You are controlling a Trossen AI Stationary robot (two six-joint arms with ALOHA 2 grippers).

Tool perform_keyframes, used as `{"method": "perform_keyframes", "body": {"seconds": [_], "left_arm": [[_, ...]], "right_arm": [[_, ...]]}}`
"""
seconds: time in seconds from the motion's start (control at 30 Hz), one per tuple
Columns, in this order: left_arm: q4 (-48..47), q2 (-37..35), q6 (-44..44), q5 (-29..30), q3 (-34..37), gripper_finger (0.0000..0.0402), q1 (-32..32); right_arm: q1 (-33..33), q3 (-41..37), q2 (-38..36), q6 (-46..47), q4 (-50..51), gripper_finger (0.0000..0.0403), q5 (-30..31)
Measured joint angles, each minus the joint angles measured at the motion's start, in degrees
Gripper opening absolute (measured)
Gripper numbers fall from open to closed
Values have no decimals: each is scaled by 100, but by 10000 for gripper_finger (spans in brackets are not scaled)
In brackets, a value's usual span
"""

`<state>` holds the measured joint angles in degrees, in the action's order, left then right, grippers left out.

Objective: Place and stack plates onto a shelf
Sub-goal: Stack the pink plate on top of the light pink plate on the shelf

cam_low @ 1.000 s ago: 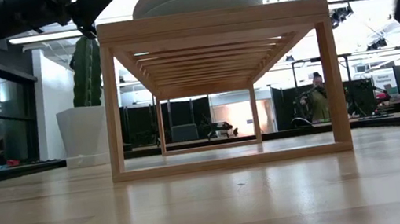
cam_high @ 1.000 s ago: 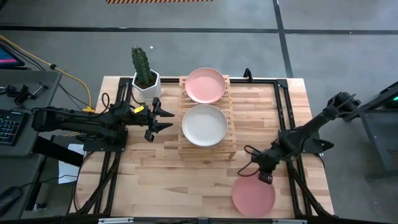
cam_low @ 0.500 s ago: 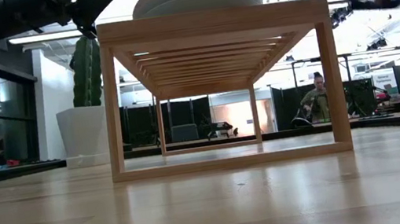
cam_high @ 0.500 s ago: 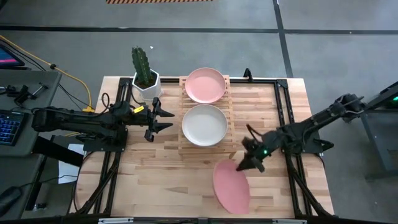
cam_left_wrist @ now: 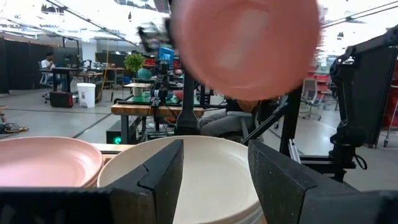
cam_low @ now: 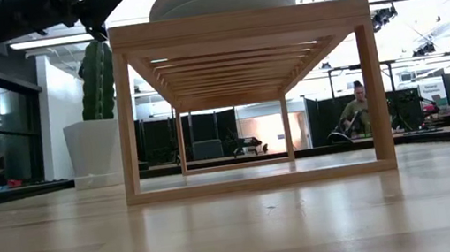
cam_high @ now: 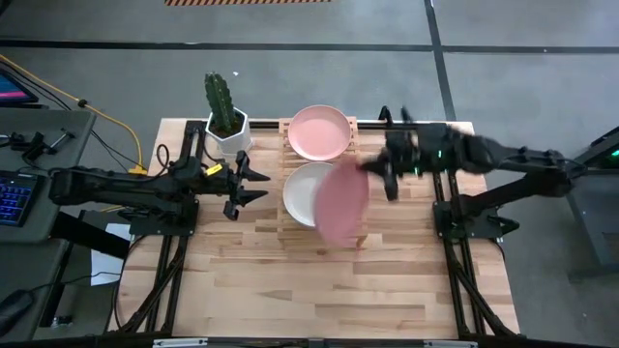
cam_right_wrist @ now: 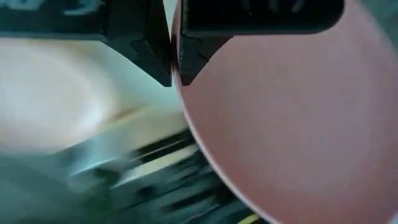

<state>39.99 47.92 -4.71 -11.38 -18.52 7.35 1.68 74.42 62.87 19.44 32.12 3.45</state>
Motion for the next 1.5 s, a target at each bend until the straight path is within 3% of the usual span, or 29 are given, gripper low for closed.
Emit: {"method": "perform_keyframes", "body": {"seconds": [0.17, 0.37, 0.5, 0.77, 1.2, 1.33, 1.5], "left_arm": [[-144, -262, 89, -2, 0, 170, 0], [-346, -485, 184, -4, 0, 170, 0], [-388, -485, 184, -4, 0, 170, 0], [-483, -485, 192, -4, 0, 170, 0], [-538, -481, 186, -2, 0, 170, -1], [-540, -480, 183, -2, 0, 170, 0], [-544, -483, 184, -2, 0, 170, 0]], "right_arm": [[1279, 752, 517, -294, 273, 0, 857], [2680, 918, 1384, 3, 245, 0, 788], [3125, 915, 2003, 153, 196, 0, 320], [3181, 913, 2648, 245, -20, 0, -324], [3205, 913, 2435, -55, 192, 2, -458], [3170, 913, 2449, -95, 281, 28, -562], [3063, 913, 2451, -151, 284, 92, -570]]}}
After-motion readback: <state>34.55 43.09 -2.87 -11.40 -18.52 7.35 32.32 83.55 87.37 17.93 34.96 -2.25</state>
